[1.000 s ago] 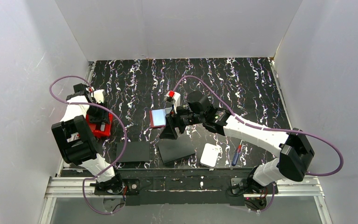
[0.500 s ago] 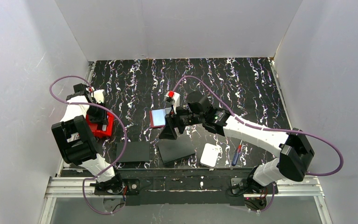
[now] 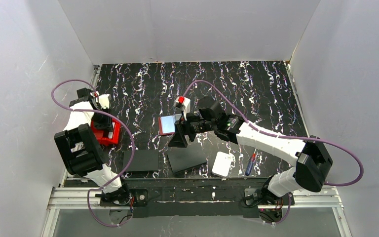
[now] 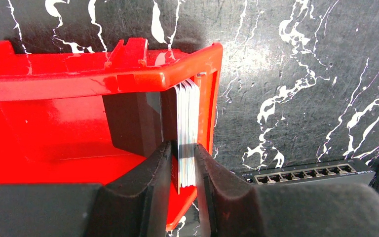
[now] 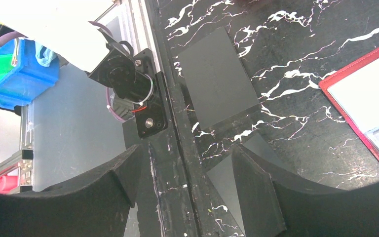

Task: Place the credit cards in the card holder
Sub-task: Pick up the credit card from the storage box.

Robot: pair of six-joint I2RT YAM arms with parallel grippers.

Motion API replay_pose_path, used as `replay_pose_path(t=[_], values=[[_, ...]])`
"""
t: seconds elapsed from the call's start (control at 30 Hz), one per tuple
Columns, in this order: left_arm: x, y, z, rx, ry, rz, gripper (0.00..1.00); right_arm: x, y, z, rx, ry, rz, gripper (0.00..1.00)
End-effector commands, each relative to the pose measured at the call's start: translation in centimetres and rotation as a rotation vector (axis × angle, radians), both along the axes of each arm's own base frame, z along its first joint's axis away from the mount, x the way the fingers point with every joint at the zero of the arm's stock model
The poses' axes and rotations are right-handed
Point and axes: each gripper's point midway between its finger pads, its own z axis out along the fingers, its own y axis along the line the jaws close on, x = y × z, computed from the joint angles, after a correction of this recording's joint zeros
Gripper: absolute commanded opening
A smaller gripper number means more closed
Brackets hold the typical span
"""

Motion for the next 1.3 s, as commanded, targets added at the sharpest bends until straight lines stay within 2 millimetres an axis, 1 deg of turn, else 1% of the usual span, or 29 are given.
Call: replay_pose_path(t=[0.0,0.33,0.5,0.63,0.77,0.83,1.1,1.27], values=[[-0.24,-0.21,1.29,-0.007,-0.019,-0.008,0.19,-0.16,0.58,1.44,0.054,-0.038,0.019,0.74],[-0.19,0.07,1.55,0.008,-0.027,-0.008,0.07,-0.29,0.68,1.31,0.052,-0.037,0.024,0.74],[-0.22,0.21,1.79,0.019,-0.036,-0.010,0.03,-0.36,0.72,1.27,0.052,-0.036,0.027,0.73],[-0.27,0.11,1.89,0.017,-0.040,-0.009,0.06,-0.41,0.74,1.29,0.053,-0.036,0.028,0.74],[-0.42,0.11,1.96,0.022,-0.046,-0.007,0.14,-0.43,0.73,1.36,0.054,-0.038,0.029,0.73],[-0.43,0.11,2.00,0.023,-0.050,-0.006,0.15,-0.49,0.74,1.36,0.054,-0.037,0.030,0.74],[-0.43,-0.03,1.39,0.008,-0.028,-0.005,0.11,-0.57,0.75,1.40,0.054,-0.039,0.032,0.73],[-0.65,0.21,1.05,0.021,-0.018,0.000,0.08,-0.54,0.74,1.42,0.054,-0.042,0.032,0.73]])
